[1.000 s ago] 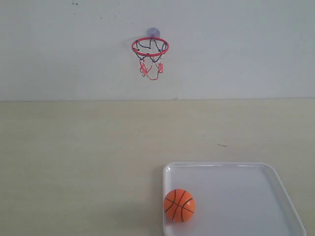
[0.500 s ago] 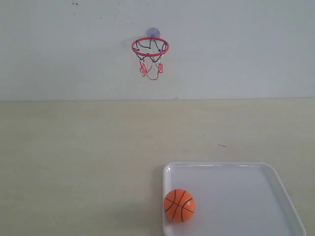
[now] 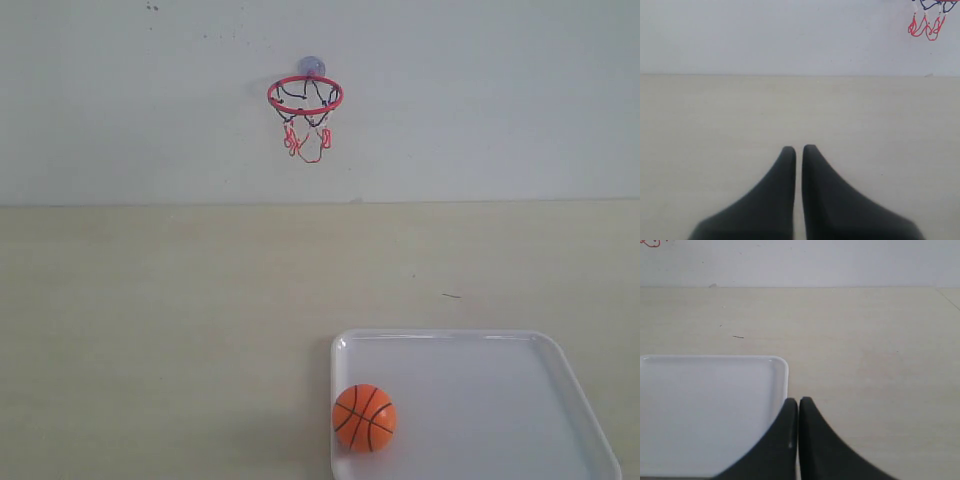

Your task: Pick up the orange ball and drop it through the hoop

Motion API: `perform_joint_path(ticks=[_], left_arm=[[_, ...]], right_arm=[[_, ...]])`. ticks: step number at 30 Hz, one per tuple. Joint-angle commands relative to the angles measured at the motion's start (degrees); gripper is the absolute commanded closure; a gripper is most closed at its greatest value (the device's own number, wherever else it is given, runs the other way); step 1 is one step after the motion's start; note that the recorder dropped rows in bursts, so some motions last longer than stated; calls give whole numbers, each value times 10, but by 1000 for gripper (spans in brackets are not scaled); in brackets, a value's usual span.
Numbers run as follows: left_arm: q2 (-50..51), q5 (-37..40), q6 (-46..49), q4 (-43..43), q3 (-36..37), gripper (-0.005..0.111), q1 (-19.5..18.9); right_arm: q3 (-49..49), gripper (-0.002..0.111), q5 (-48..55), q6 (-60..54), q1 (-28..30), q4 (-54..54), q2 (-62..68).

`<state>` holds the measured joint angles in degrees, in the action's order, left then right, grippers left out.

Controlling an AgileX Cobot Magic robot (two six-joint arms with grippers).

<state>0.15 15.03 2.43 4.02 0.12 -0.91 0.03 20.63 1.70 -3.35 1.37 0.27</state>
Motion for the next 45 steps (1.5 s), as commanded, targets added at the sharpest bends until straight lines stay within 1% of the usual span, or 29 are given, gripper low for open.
perform_joint_path(ticks=[1, 6, 9, 19, 24, 28, 29, 30, 32, 36, 38, 39, 40, 42, 45], left_arm=[[-2, -4, 2, 5, -1, 103, -2], [-2, -4, 2, 5, -1, 103, -2], [-2, -4, 2, 5, -1, 103, -2], [-2, -4, 2, 5, -1, 103, -2], [-2, -4, 2, 5, -1, 103, -2], [-2, -4, 2, 5, -1, 103, -2], [-2, -4, 2, 5, -1, 103, -2], [-2, -4, 2, 5, -1, 103, -2], [-2, -4, 2, 5, -1, 103, -2], [-2, -4, 2, 5, -1, 103, -2], [-2, -4, 2, 5, -1, 103, -2], [-2, -4, 2, 5, -1, 103, -2], [-2, -4, 2, 5, -1, 103, -2], [-2, -4, 2, 5, -1, 103, -2], [-2, -4, 2, 5, -1, 103, -2]], right_arm=[[0, 108, 0, -1, -2, 4, -3], [0, 108, -4, -2, -2, 4, -3], [0, 108, -28, -10, -2, 6, -3], [0, 108, -200, -27, -2, 6, -3], [0, 108, -327, -11, -2, 6, -3], [0, 108, -532, -21, -2, 6, -3], [0, 108, -555, -24, -2, 2, -3], [-7, 108, -555, -30, -2, -10, 1], [-44, 108, -507, -49, -2, -40, 33], [-128, 108, -330, -101, -2, -60, 129], [-168, 108, -250, -103, -2, -60, 196], [-180, 108, -226, -103, -2, -60, 223], [-192, 108, -206, -103, -2, -60, 256], [-207, 108, -200, -98, -2, -60, 314], [-213, 108, -217, -91, -2, -60, 376]])
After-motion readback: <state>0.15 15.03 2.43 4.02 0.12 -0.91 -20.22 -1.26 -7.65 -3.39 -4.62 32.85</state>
